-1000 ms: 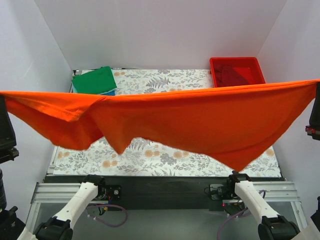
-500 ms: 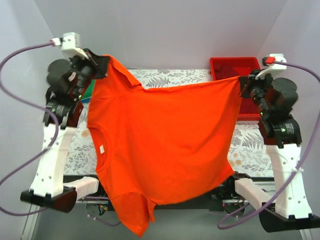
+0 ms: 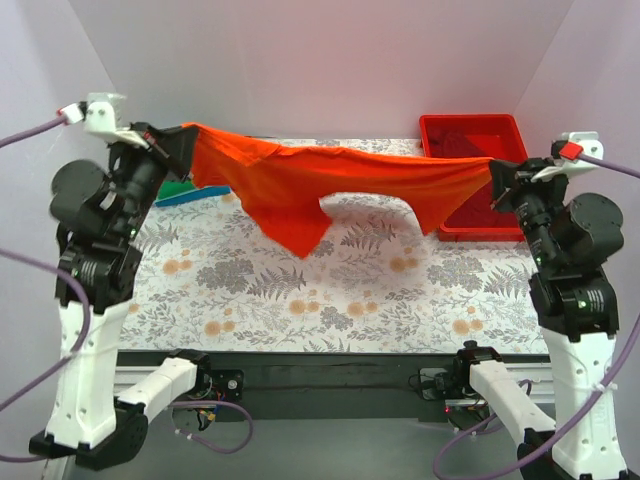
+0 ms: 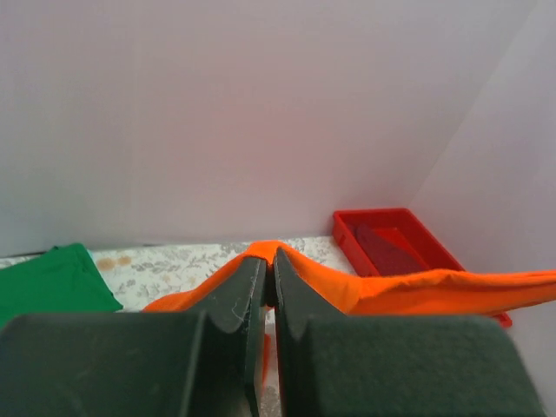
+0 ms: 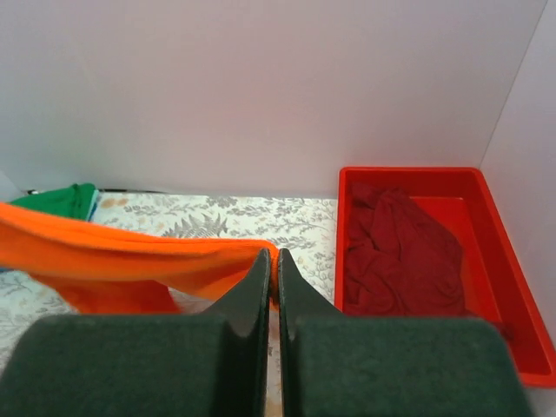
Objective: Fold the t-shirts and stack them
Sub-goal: Flatten the tshirt out
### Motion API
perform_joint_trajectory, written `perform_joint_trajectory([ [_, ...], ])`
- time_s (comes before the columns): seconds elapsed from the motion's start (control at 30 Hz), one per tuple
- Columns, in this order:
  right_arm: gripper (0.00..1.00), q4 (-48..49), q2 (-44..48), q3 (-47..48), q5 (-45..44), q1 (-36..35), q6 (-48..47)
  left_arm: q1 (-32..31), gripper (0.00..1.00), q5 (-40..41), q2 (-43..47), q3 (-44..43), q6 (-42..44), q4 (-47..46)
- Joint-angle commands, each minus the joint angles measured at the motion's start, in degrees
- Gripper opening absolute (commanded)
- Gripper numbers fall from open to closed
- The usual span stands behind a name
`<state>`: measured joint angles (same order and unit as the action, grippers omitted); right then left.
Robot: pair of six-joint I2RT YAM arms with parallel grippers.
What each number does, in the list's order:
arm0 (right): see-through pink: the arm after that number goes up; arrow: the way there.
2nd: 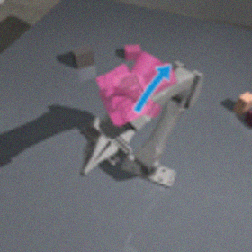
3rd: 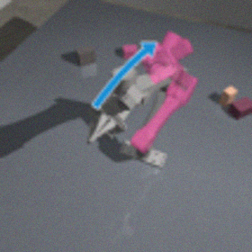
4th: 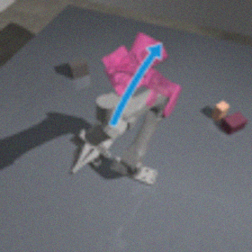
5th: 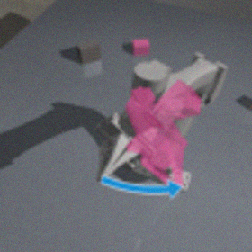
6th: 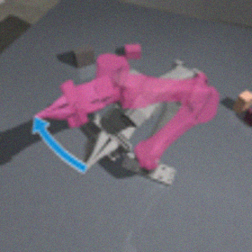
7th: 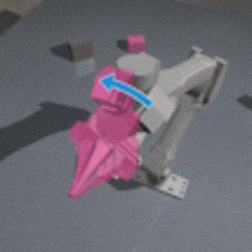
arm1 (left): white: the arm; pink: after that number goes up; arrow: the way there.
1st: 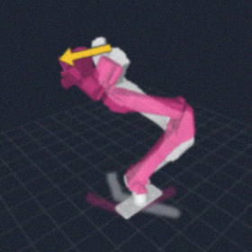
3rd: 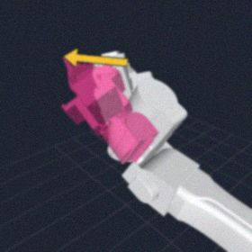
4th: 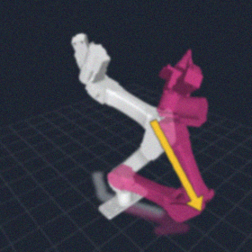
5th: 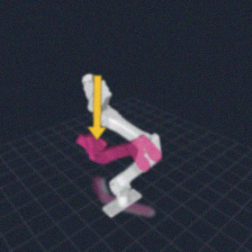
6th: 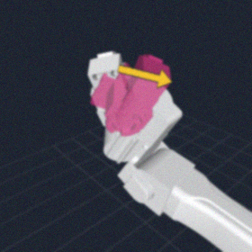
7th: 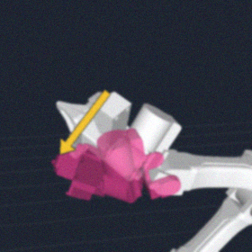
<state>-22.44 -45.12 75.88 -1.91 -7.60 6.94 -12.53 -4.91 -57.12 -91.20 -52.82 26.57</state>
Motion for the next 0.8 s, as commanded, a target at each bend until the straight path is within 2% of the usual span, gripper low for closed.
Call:
perform_joint_trajectory([
  [0.0, 0.01, 0.6, 3.8, 1.8, 0.1, -0.2, 0.4, 0.2, 0.00, 0.3, 6.3, -1.1, 2.4, 0.2],
  [0.23, 0.01, -5.1, 7.4, 12.4, -2.9, -0.1, -1.7, 0.2, 0.00, -1.0, 11.0, -11.0, 4.7, 5.2],
  [0.37, 0.01, -6.9, 6.8, 18.6, -3.8, -0.1, -2.7, 0.2, 0.00, -3.3, 9.1, -18.0, 4.7, 6.7],
  [0.47, 0.01, -6.8, 5.8, 20.7, -4.6, -0.1, -3.2, 0.2, 0.00, -4.9, 6.9, -20.2, 4.3, 5.7],
  [0.6, 0.01, -5.3, 4.4, 18.4, -5.7, -0.1, -3.5, 0.2, 0.00, -7.0, 2.9, -18.3, 4.4, 3.4],
  [0.77, 0.01, 2.8, 3.0, 5.1, -6.3, -0.1, -3.5, 0.2, 0.00, -8.1, -2.6, -8.4, 5.5, -2.8],
])
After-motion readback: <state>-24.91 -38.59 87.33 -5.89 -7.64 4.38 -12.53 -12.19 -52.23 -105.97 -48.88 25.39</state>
